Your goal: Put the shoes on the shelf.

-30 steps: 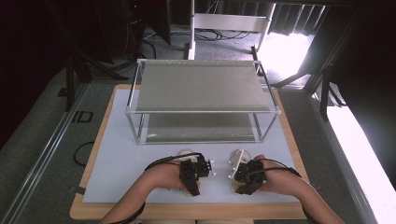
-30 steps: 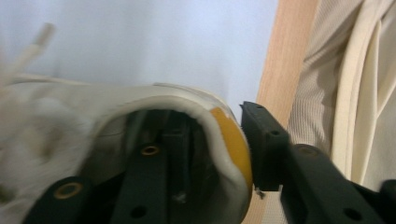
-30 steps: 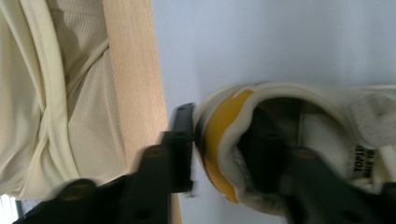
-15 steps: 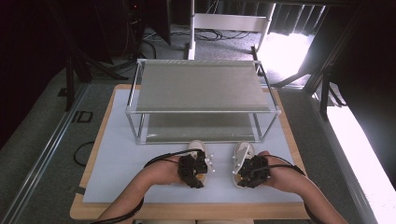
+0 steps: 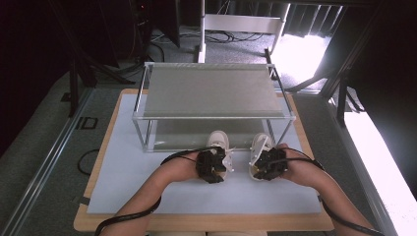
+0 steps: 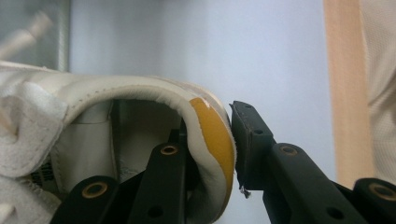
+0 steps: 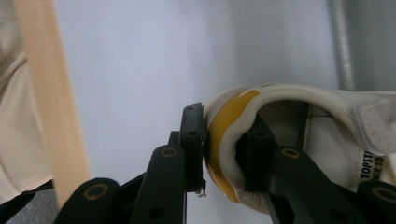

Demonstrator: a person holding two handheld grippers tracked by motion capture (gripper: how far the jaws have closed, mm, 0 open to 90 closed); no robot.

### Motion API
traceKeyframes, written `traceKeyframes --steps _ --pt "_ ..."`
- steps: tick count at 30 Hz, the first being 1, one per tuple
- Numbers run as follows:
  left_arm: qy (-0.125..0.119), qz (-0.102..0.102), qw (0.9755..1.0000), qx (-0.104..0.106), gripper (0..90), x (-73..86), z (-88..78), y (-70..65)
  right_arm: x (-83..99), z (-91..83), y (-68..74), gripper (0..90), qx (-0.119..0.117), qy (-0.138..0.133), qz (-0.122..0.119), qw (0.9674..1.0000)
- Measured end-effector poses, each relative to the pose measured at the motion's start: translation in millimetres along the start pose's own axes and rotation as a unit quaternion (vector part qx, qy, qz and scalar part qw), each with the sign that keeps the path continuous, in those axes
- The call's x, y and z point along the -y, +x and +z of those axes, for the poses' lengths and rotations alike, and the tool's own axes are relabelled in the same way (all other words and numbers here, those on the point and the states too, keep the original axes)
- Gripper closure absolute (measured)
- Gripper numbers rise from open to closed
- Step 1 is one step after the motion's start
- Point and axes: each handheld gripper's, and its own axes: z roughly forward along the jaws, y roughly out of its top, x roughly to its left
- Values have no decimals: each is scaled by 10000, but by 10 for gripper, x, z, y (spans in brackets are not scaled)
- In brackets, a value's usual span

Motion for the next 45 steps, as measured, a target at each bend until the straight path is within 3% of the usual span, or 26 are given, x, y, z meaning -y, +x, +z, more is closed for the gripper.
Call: traceKeyframes --steps 7,10,13,16,20,21,22,23,24,25,26,27,28,29,31,32,35,38,40,41,45 --pt "-239 -77 9997 -75 750 -96 87 226 -20 6 -188 741 111 -285 -56 9995" --pt "-329 -119 9994 -16 750 -126 144 320 -14 27 -257 735 171 -383 -129 9990" --pt "-472 -155 9987 -107 752 -154 219 406 -11 65 -311 734 144 -473 -286 9984" --pt "-584 -79 9982 76 750 -173 301 472 -2 111 -369 734 142 -569 -391 9975" --pt "-465 -21 9988 159 749 -223 439 545 3 180 -444 727 113 -652 -405 9970" --pt "-482 -50 9987 134 747 -226 472 556 4 209 -465 722 120 -627 -444 9970" --pt "-717 -338 9967 190 746 -230 531 547 9 235 -482 718 98 -573 -384 9976" --pt "-660 347 9971 -162 745 -249 519 662 0 280 -447 711 -15 -693 33 9976" --pt "-650 158 9977 -80 741 -244 545 652 -109 457 -751 691 220 -1876 -2090 9595" --pt "-709 -423 9965 154 738 -227 585 581 48 281 -483 678 329 -330 45 9989" --pt "-734 -449 9962 119 738 -229 593 570 43 310 -527 676 243 -664 -276 9971" --pt "-801 -562 9952 89 729 -231 594 563 34 317 -461 668 115 -788 182 9967" --pt "-914 -738 9931 20 718 -232 595 548 31 310 -424 652 81 -905 415 9950" --pt "-1093 -912 9898 -96 689 -234 596 532 72 286 -499 640 341 -830 -94 9959" --pt "-1343 -1234 9828 -290 595 -242 557 544 107 263 -485 603 443 -944 22 9945" --pt "-1064 -1013 9886 -339 550 -229 490 609 123 241 -495 586 538 -1036 115 9931" --pt "-978 -1080 9874 -610 510 -244 481 585 178 145 -480 548 749 -1268 454 9881" --pt "-1025 -1163 9831 -976 423 -264 470 538 237 42 -436 528 912 -1639 701 9798" --pt "-1176 -1378 9781 -1025 410 -271 416 546 277 8 -404 525 1005 -1785 846 9751" --pt "-1219 -1462 9757 -1081 385 -269 394 540 307 1 -380 523 1123 -1858 978 9712" --pt "-1260 -1521 9739 -1115 386 -229 317 485 417 10 -325 519 1263 -2011 1322 9624"
